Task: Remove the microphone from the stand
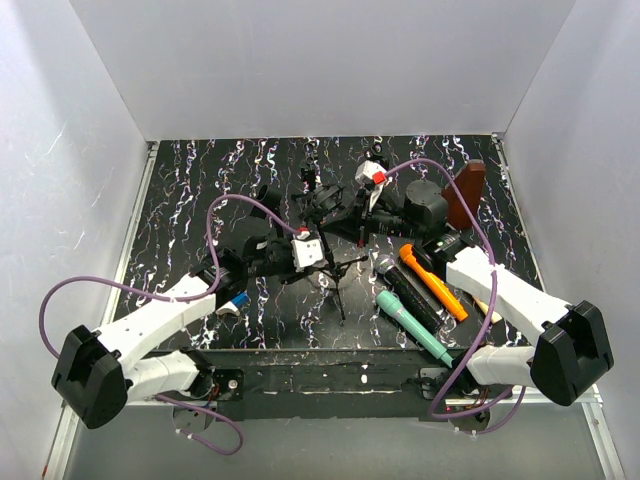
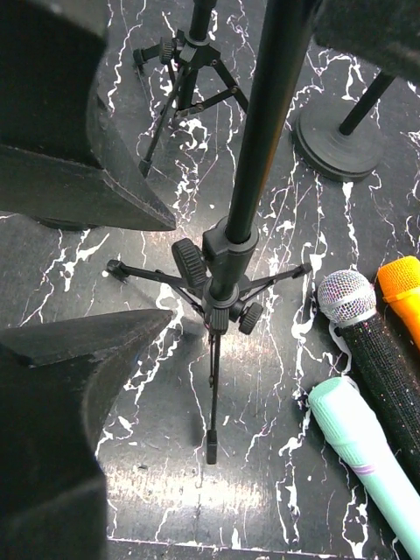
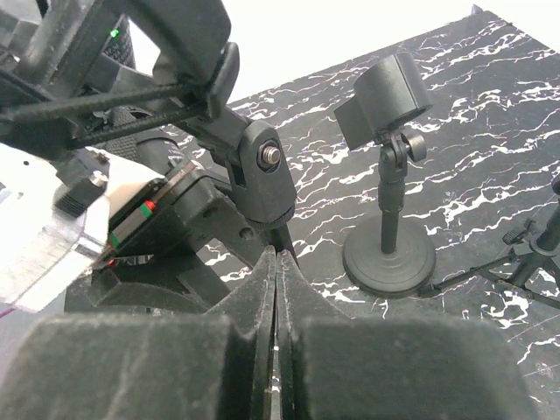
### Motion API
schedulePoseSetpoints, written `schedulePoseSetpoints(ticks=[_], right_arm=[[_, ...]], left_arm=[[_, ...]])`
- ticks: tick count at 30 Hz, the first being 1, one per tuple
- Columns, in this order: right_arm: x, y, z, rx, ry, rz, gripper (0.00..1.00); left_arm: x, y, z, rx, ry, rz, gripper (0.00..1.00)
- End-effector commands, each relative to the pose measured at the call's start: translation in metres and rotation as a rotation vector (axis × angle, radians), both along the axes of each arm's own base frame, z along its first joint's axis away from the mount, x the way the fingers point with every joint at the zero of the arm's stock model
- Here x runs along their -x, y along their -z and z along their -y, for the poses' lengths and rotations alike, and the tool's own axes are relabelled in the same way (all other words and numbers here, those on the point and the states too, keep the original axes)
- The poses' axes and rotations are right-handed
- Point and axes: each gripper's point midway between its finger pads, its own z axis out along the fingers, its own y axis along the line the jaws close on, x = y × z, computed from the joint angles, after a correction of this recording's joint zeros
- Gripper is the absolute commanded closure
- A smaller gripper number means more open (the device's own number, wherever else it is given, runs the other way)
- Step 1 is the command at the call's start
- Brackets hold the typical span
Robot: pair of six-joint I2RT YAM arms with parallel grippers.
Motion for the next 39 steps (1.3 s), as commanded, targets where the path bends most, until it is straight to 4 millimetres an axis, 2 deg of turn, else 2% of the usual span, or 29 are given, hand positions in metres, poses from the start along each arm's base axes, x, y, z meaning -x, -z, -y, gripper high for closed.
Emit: schedulePoseSetpoints(ticks=[1, 10, 13, 16, 19, 23, 24, 26, 32, 39], right_arm=[[-0.006, -0.017, 0.000, -0.032, 0.019, 0.040, 0.99], [-0.002, -0.011, -0.002, -0.020, -0.010, 0.028, 0.97], [0.000, -0.005, -0.006, -0.002, -0.069, 0.025, 0.73], [-0.007, -0.006, -0.008, -0.018, -0.085, 0.024, 0.69], [-0.016, -0.008, -0.009, -0.030, -0.090, 0.036, 0.72], [-0.024, -0.015, -0.008, -0.050, -0.097, 0.027, 0.96], [-0.025, -0.017, -0.008, -0.058, -0.088, 0.015, 0.99], [-0.028, -0.019, -0.006, -0.064, -0.055, -0.012, 0.99], [-0.024, -0.008, -0.002, -0.049, -0.035, -0.087, 0.99], [-0.024, -0.002, -0.001, -0.040, -0.016, -0.125, 0.99]], left_arm=[[-0.007, 0.004, 0.003, 0.011, -0.026, 0.009, 0.59], [-0.008, 0.008, 0.017, 0.038, -0.050, -0.023, 0.55], [-0.011, 0.006, 0.016, 0.037, -0.072, -0.019, 0.56], [-0.008, 0.004, 0.008, 0.017, -0.088, -0.026, 0.55], [0.000, 0.003, -0.003, -0.009, -0.103, -0.048, 0.55], [0.013, -0.001, -0.014, -0.020, -0.106, -0.069, 0.55], [0.014, -0.002, -0.014, -0.017, -0.104, -0.069, 0.55], [0.013, -0.005, -0.011, -0.005, -0.095, -0.055, 0.54], [-0.011, -0.011, 0.007, 0.026, -0.088, 0.020, 0.55], [-0.022, -0.002, 0.021, 0.005, -0.030, 0.079, 0.58]])
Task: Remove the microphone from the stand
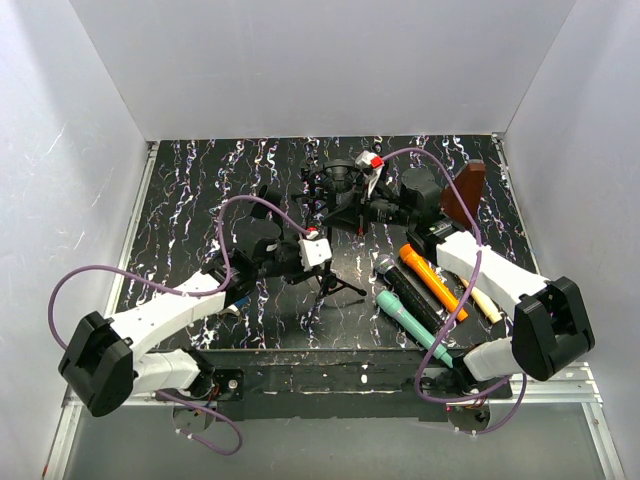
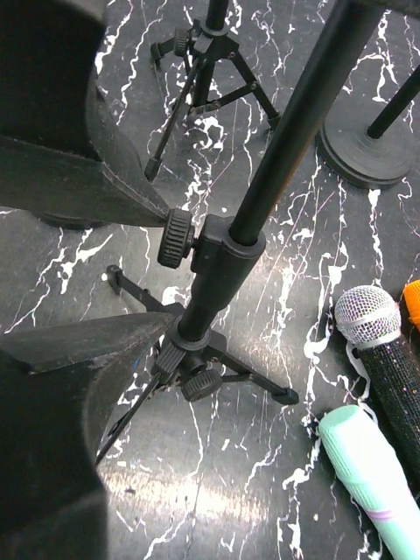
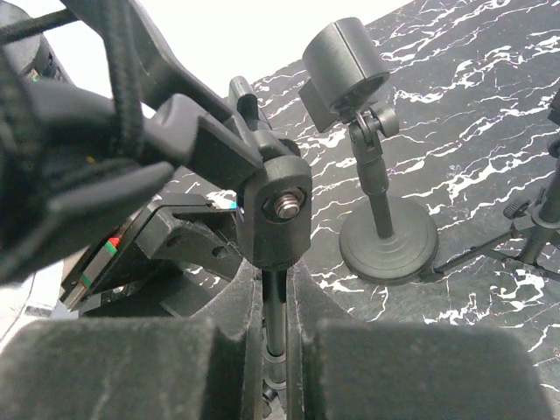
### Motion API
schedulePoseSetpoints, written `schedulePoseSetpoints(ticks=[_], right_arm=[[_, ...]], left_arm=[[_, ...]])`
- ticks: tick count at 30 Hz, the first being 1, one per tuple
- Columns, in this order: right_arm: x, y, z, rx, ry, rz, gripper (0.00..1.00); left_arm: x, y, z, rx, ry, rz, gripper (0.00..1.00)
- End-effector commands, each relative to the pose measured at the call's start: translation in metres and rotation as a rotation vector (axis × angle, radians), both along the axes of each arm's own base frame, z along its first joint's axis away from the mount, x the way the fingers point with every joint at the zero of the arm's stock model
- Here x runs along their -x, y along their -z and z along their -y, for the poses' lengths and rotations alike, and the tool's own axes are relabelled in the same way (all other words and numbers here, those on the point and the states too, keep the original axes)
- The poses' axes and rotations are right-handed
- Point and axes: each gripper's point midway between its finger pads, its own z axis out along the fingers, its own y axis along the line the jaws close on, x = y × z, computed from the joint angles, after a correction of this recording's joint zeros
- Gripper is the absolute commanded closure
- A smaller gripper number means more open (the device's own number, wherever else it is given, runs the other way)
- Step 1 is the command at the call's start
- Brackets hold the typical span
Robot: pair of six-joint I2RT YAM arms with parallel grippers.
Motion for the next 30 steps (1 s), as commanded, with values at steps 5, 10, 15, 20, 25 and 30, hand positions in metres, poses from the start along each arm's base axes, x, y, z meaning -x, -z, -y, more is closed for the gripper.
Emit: schedulePoseSetpoints(ticks=[5, 10, 15, 20, 25, 30], right_arm=[[0.009, -0.022, 0.000, -0.045, -0.019, 0.007, 0.99], [0.012, -0.019, -0.001, -0.044, -0.031, -0.001, 0.99], [0.011, -0.018, 0.000, -0.044, -0.029, -0.004, 0.99], [0.013, -0.015, 0.000, -0.040, -0.044, -0.012, 0.99], [0.017, -0.018, 0.000, -0.043, -0.062, -0.002, 0.99], [0.026, -0.023, 0.003, -0.054, -0.106, 0.036, 0.99]], left_arm=[[-0.025, -0.024, 0.010, 0.002, 0.002, 0.146, 0.58], [-0.026, -0.035, 0.009, 0.024, -0.019, 0.156, 0.52], [-0.020, -0.039, 0.012, 0.025, 0.023, 0.154, 0.58], [-0.009, -0.039, 0.022, 0.040, 0.106, 0.126, 0.67], [-0.005, -0.035, 0.025, 0.023, 0.123, 0.063, 0.88], [0.003, -0.036, 0.017, 0.089, 0.085, -0.200, 0.99]])
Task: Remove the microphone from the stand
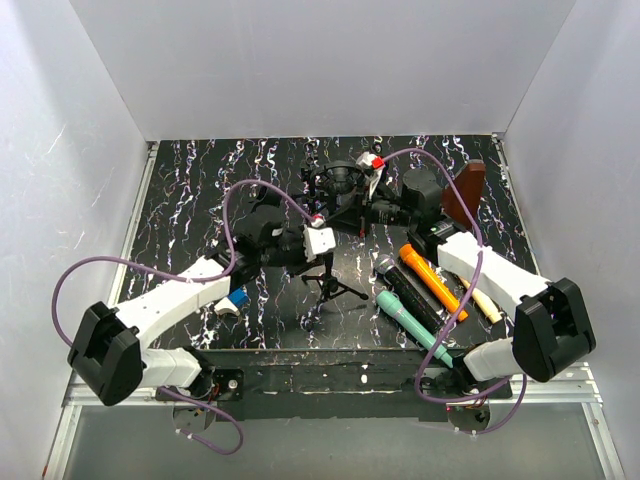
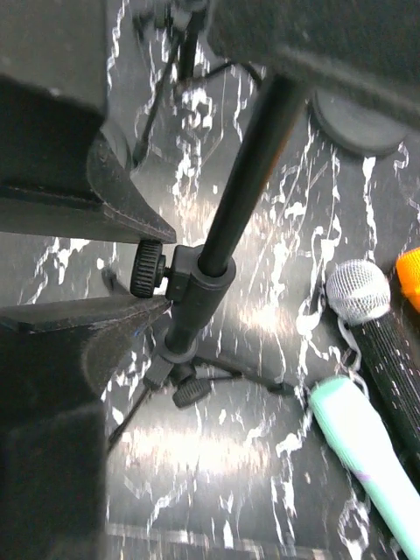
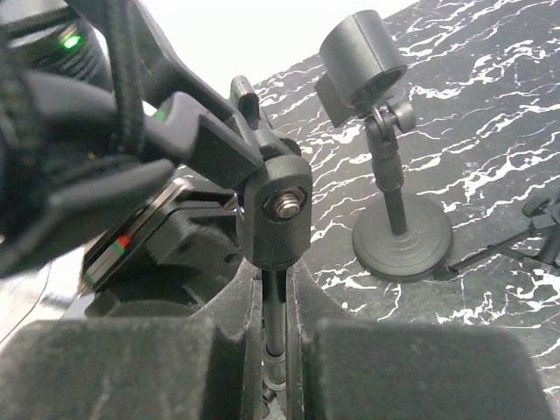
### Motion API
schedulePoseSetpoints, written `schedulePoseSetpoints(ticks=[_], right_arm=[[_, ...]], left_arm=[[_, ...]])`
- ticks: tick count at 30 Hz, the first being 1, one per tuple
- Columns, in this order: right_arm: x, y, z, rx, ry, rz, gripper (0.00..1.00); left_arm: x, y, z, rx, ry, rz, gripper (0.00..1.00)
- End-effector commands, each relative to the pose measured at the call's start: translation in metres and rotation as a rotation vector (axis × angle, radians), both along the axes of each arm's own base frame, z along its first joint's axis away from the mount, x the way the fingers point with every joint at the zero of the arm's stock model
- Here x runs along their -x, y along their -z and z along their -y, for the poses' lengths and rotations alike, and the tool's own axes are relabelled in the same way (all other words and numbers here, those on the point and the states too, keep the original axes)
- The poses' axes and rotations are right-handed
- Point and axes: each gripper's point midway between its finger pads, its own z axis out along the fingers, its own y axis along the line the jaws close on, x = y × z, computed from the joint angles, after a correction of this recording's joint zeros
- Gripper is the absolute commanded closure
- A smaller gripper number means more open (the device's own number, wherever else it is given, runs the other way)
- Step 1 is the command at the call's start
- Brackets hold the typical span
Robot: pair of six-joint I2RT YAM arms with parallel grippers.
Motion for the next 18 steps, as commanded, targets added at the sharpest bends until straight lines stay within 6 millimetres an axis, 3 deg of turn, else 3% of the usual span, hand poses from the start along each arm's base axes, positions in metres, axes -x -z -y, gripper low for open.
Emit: schedulePoseSetpoints(ticks=[1, 4, 13, 18], right_arm=[[0.026, -0.026, 0.001, -0.056, -0.102, 0.077, 0.99], [0.033, -0.032, 0.006, -0.065, -0.118, 0.160, 0.99], [0.060, -0.039, 0.010, -0.080, -0.230, 0.333, 0.99], [0.068, -0.040, 0.009, -0.074, -0.267, 0.398, 0.99]], left_arm=[[0.010, -0.031, 0.006, 0.154, 0.003, -0.286, 1.00], [0.010, -0.042, -0.002, 0.228, -0.042, -0.539, 1.00], [0.015, -0.048, -0.008, 0.342, -0.039, -0.944, 0.99], [0.014, -0.069, -0.004, 0.378, -0.010, -0.991, 1.00]])
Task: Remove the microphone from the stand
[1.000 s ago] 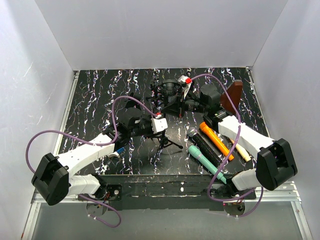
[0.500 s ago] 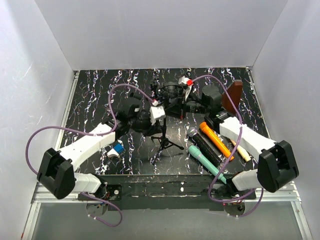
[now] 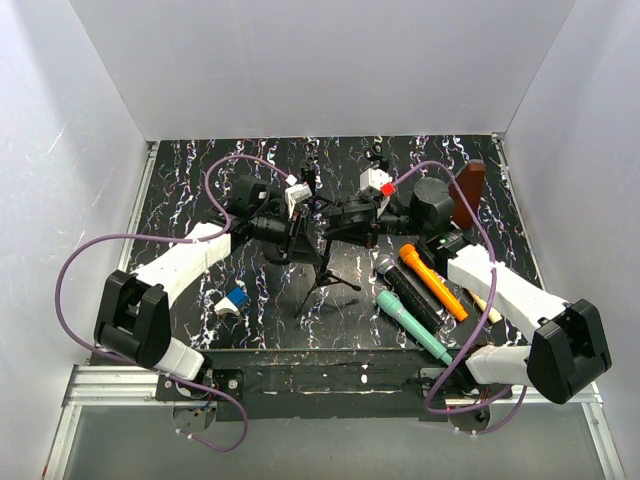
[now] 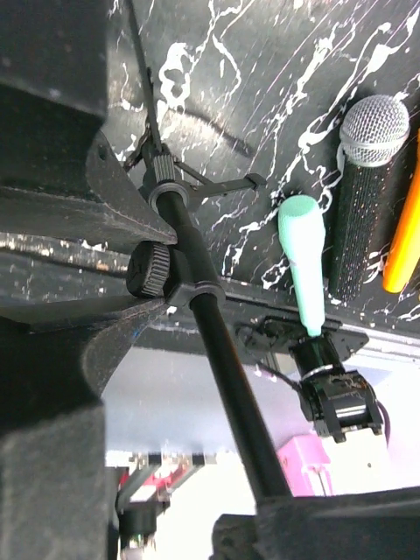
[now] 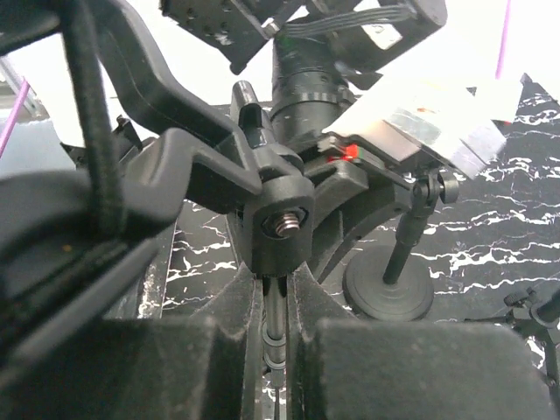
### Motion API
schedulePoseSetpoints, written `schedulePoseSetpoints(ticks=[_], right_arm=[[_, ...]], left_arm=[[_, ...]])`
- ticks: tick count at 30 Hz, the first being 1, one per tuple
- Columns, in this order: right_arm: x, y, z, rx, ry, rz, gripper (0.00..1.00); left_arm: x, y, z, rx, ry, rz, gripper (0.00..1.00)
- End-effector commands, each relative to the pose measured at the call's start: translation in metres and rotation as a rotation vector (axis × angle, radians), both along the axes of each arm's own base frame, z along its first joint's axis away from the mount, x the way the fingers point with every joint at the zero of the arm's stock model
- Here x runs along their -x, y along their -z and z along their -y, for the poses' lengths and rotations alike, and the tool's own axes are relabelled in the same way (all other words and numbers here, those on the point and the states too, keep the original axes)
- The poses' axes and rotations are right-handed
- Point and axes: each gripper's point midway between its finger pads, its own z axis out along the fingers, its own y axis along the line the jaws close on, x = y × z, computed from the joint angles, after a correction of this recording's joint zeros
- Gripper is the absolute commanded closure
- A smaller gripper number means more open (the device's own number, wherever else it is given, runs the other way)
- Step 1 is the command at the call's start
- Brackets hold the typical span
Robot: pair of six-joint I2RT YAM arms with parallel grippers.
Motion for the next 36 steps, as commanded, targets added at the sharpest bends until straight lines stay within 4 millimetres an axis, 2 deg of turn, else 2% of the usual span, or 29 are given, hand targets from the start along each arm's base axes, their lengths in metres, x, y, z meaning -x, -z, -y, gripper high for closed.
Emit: schedulePoseSetpoints(ticks=[1, 4, 6, 8, 9, 13, 17, 19, 22, 30, 36], right_arm=[[0.027, -0.012, 0.003, -0.012, -0.105, 0.077, 0.99], [0.030, -0.013, 0.003, -0.013, -0.109, 0.077, 0.99], [0.030, -0.013, 0.002, -0.012, -0.107, 0.101, 0.99], [0.028, -0.013, 0.002, -0.009, -0.097, 0.095, 0.99], [0.026, -0.012, 0.002, -0.006, -0.085, 0.078, 0.99], [0.014, -0.010, 0.001, -0.010, -0.031, -0.028, 0.99], [0.005, 0.001, -0.003, -0.008, 0.000, -0.154, 0.99], [-0.001, 0.009, -0.005, -0.003, 0.024, -0.202, 0.99], [-0.009, 0.015, -0.007, 0.005, 0.049, -0.232, 0.99], [-0.008, 0.019, -0.009, 0.020, 0.017, -0.264, 0.99], [-0.009, 0.017, -0.010, 0.019, 0.017, -0.268, 0.99]], left_arm=[[-0.007, -0.047, 0.003, 0.091, 0.002, -0.049, 1.00], [-0.009, -0.049, 0.004, 0.091, -0.014, -0.116, 1.00], [-0.014, -0.048, 0.003, 0.070, -0.060, -0.173, 0.89], [-0.016, -0.052, 0.002, 0.058, -0.079, -0.154, 0.63], [-0.018, -0.054, 0.001, 0.054, -0.076, -0.103, 0.55], [-0.025, -0.061, -0.008, 0.016, -0.084, 0.128, 0.39], [-0.026, -0.044, -0.024, -0.060, -0.002, 0.476, 0.38], [-0.025, -0.019, -0.033, -0.143, 0.059, 0.688, 0.38], [-0.028, -0.018, -0.032, -0.163, 0.066, 0.908, 0.39], [-0.010, -0.009, -0.007, -0.175, 0.209, 1.173, 0.42], [-0.009, 0.001, 0.000, -0.187, 0.270, 1.183, 0.53]])
